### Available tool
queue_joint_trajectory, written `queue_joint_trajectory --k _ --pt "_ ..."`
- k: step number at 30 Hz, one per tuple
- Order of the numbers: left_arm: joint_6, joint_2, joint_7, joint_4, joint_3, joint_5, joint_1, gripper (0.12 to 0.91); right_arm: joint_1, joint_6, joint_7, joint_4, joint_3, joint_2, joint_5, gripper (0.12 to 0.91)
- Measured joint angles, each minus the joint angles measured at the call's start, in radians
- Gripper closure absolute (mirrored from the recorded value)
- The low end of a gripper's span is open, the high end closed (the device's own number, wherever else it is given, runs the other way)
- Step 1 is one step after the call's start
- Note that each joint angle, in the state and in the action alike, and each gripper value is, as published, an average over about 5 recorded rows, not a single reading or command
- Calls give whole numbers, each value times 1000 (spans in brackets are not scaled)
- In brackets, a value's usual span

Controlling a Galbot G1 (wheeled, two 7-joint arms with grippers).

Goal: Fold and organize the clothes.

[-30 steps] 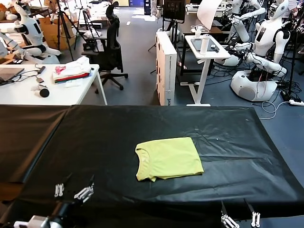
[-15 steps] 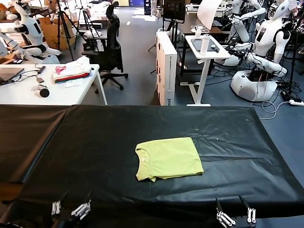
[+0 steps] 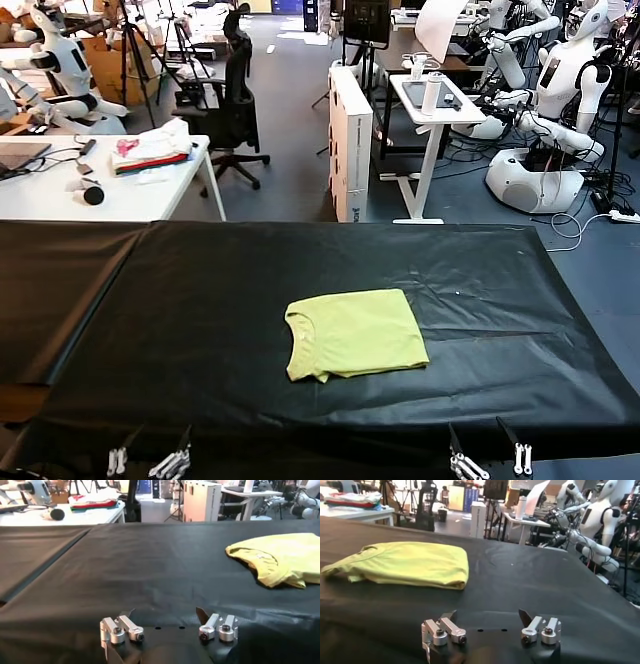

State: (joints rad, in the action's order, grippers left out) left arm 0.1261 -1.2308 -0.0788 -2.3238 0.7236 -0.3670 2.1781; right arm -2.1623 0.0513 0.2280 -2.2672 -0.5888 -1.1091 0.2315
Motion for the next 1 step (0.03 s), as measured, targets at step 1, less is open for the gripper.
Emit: queue_joint_trajectory --k 1 --pt "0 0 0 0 0 0 0 123 -1 0 0 0 1 0 -1 118"
